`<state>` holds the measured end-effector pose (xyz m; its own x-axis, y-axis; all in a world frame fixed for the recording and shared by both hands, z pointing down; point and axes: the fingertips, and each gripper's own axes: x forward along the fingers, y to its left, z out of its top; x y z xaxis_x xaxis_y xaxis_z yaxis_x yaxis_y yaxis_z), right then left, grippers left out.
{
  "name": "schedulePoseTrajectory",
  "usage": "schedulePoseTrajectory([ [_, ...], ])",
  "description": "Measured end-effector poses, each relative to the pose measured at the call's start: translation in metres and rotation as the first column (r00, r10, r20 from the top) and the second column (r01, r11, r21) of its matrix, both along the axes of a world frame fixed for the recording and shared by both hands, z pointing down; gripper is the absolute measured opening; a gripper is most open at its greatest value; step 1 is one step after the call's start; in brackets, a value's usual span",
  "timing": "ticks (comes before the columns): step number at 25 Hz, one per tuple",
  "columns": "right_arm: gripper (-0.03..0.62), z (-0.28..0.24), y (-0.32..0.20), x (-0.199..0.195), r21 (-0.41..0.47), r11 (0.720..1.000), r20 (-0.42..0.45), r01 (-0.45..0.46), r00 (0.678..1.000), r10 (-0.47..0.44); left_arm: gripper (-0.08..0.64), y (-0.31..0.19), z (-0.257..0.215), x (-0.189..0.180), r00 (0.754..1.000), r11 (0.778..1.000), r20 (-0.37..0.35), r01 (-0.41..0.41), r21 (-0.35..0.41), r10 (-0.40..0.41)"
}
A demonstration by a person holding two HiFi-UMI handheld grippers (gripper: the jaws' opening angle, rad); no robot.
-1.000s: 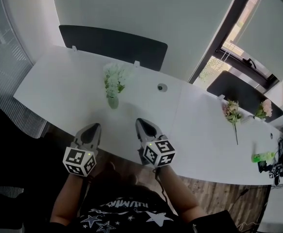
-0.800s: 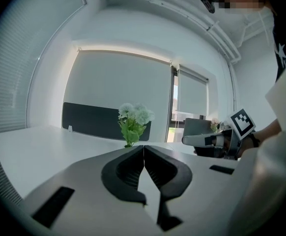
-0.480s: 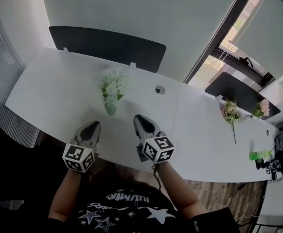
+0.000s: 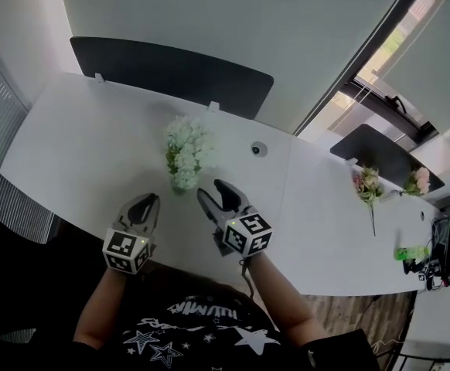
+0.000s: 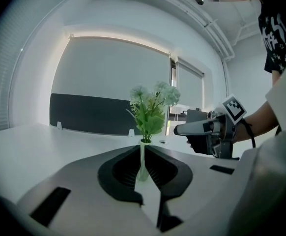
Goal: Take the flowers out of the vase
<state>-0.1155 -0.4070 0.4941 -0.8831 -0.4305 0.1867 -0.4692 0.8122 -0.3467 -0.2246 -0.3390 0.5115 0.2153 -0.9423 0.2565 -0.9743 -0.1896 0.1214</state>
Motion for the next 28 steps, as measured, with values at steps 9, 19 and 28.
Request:
schedulePoseTrajectory([
  [9, 0.266, 0.014, -0.010, -0.039, -0.029, 0.996, 0.029, 0.084, 0.996, -0.083, 0.139, -0.022, 0.025, 0.001, 0.997, 0.997, 0.039, -0.059, -0.041, 0.061],
  [19, 0.311, 0.034, -0.013, -0.071, -0.017, 0.984, -0.035, 0.175, 0.984, -0.175, 0.302, -0.050, 0.049, 0.001, 0.985, 0.991, 0.110, -0.132, -0.025, 0.134],
  [28, 0.308, 0.027, -0.022, -0.080, 0.050, 0.980, -0.038, 0.192, 0.981, -0.191, 0.308, -0.073, 0.061, 0.018, 0.962, 0.965, 0.076, -0.258, -0.041, 0.261],
])
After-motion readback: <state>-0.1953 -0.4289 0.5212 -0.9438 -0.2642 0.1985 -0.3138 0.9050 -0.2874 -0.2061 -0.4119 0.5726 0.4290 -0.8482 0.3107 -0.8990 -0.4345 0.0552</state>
